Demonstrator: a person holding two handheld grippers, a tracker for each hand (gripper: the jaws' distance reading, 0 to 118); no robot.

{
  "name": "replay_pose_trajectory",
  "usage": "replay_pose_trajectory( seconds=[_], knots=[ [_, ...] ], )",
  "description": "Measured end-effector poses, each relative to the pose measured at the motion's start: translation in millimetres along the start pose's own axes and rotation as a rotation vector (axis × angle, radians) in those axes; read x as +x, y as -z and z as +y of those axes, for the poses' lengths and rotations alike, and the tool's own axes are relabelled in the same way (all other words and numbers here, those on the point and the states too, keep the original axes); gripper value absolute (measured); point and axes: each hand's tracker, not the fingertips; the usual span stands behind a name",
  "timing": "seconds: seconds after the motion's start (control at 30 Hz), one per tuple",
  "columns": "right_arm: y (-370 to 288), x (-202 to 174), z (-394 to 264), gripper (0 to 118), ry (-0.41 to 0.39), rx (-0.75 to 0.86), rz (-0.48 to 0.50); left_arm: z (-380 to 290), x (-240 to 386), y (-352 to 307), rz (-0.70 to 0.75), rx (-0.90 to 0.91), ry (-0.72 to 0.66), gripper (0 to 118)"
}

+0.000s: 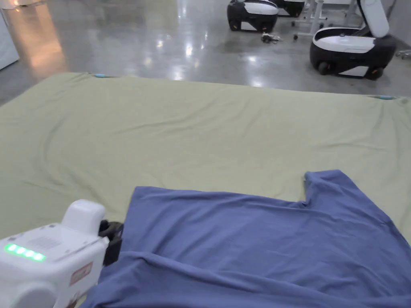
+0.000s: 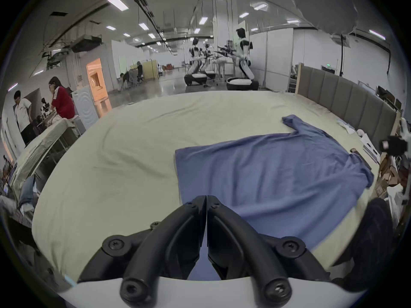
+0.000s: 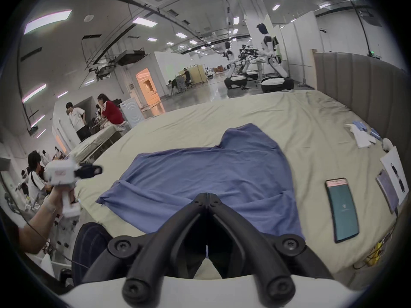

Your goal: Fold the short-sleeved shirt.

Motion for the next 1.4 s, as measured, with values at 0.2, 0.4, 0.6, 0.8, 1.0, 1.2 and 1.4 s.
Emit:
replay_pose_trajectory(
  seconds=[0.2,0.4,0.6,0.8,1.0,1.2,1.4],
  knots=[
    [24,-11,0,0,-0.054,-0.061,-0.008,72,-47,144,0.084,-0.114,0.024,7],
    [43,11,10,0,-0.050,-0.110,-0.043,99,-41,223,0.110,-0.215,0.085,102],
    [85,50,45,0,-0.067,-0.175,-0.168,94,-20,235,-0.019,-0.347,0.027,18],
    [192,116,115,40,-0.087,-0.191,-0.313,101,0,190,0.025,-0.232,0.032,8],
    [293,178,124,112,-0.141,-0.315,-0.458,117,-1,151,0.001,-0.185,0.043,8],
    [308,173,113,57,-0.059,-0.383,-0.458,113,-1,151,0.025,-0.176,0.089,8],
    [256,138,150,0,-0.137,-0.320,-0.411,118,-1,143,0.048,-0.170,0.086,8]
  ],
)
